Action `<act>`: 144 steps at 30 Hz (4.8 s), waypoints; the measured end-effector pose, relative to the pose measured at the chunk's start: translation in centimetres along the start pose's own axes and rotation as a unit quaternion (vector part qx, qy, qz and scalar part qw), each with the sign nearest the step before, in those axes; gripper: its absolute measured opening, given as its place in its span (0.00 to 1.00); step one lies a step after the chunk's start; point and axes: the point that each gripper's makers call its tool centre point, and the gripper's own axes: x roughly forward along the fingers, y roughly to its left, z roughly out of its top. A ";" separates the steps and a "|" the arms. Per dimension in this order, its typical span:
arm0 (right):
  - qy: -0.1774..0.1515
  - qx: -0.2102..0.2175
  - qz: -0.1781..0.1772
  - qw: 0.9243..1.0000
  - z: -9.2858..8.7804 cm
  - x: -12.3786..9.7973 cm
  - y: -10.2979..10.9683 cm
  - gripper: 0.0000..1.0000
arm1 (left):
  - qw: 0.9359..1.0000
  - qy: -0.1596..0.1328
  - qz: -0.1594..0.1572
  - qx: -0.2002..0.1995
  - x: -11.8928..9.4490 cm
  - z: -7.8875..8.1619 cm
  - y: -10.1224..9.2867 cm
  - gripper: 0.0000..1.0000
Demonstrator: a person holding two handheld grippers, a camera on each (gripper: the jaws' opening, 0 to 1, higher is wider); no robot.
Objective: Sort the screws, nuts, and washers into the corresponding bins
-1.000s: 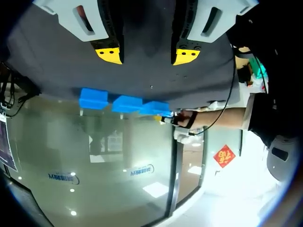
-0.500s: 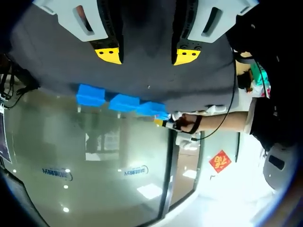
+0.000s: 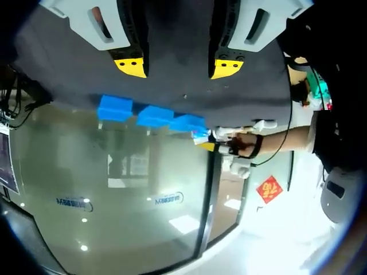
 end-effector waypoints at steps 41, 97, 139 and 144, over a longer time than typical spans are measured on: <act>-0.012 0.011 -0.003 1.000 0.2 -0.1 -0.2 0.37 | 0.998 -0.009 -0.052 0.032 -14.4 -3.4 -7.3 0.44; 0.014 -0.004 0.018 1.000 -0.9 -0.8 0.9 0.37 | 0.980 0.122 -0.103 0.119 -15.0 -8.0 -6.2 0.46; 0.045 -0.011 0.023 0.999 -2.0 -1.0 0.3 0.37 | 0.891 0.284 -0.237 0.263 -1.8 -8.4 -10.4 0.41; 0.047 -0.011 0.025 0.999 -2.1 -1.0 0.5 0.37 | 0.872 0.315 -0.257 0.272 -2.5 -9.1 -10.8 0.38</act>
